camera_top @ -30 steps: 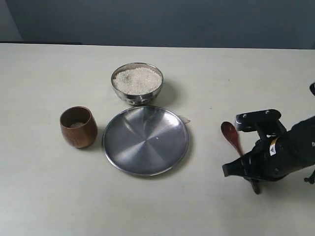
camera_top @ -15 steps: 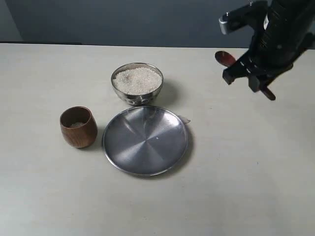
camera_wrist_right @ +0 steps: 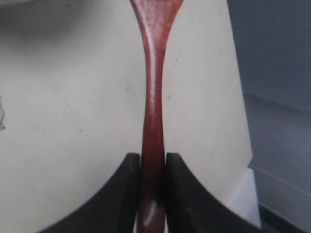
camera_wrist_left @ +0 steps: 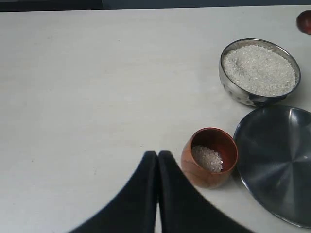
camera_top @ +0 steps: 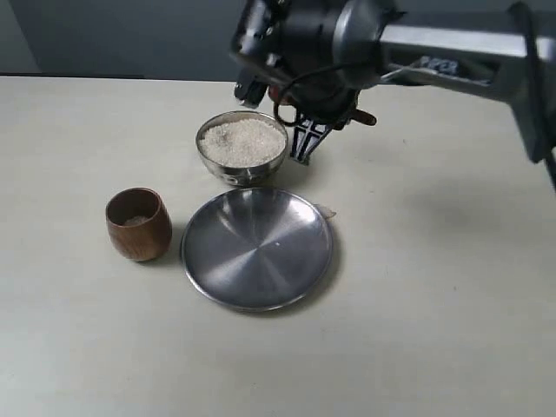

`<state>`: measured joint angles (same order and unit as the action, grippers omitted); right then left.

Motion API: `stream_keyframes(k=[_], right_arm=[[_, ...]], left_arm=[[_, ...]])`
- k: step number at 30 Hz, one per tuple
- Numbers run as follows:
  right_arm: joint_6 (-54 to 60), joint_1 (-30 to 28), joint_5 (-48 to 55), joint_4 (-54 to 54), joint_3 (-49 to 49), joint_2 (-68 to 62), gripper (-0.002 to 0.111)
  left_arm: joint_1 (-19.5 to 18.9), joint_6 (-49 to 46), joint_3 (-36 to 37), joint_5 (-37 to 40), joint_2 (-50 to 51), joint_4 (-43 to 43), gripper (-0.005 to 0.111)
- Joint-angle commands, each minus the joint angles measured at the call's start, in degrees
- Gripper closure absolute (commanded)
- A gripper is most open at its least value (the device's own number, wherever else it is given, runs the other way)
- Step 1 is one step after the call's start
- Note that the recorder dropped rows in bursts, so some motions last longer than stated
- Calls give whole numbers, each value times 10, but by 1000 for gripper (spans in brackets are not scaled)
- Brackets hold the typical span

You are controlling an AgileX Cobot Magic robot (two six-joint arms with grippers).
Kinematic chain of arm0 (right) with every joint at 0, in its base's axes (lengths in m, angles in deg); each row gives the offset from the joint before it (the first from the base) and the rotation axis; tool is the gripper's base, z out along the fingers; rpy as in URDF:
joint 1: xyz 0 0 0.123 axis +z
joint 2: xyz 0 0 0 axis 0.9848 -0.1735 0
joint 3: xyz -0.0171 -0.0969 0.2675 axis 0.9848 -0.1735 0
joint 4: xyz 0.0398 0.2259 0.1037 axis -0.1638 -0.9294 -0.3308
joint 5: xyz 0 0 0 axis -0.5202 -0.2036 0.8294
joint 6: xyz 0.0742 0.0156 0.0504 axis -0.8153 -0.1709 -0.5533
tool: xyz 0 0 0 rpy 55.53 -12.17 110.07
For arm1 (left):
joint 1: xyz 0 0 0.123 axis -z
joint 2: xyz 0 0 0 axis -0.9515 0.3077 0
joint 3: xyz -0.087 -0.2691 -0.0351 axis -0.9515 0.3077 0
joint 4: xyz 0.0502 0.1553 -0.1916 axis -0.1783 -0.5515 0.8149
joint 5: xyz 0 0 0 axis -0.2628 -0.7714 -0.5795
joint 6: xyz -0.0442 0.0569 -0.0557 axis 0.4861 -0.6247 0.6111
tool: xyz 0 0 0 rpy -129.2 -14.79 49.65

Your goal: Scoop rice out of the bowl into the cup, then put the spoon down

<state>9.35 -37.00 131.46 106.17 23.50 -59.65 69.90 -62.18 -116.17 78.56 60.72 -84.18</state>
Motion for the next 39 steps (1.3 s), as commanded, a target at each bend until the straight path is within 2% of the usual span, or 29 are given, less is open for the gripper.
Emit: stream_keyframes(k=[1,4,17,39], right_arm=[[-21,33,1,142,5,-37,109],[-19,44,1,184,5,-50,109],[-16,56,1,229,5,-111,109],[-16,74,1,200,5,-129,109]], left_arm=[[-1,0,0,-2,1,-1,106],[-1,0,0,-2,1,-1,106],[-1,0,0,-2,1,-1,106],[-1,0,0,-2,1,-1,106]])
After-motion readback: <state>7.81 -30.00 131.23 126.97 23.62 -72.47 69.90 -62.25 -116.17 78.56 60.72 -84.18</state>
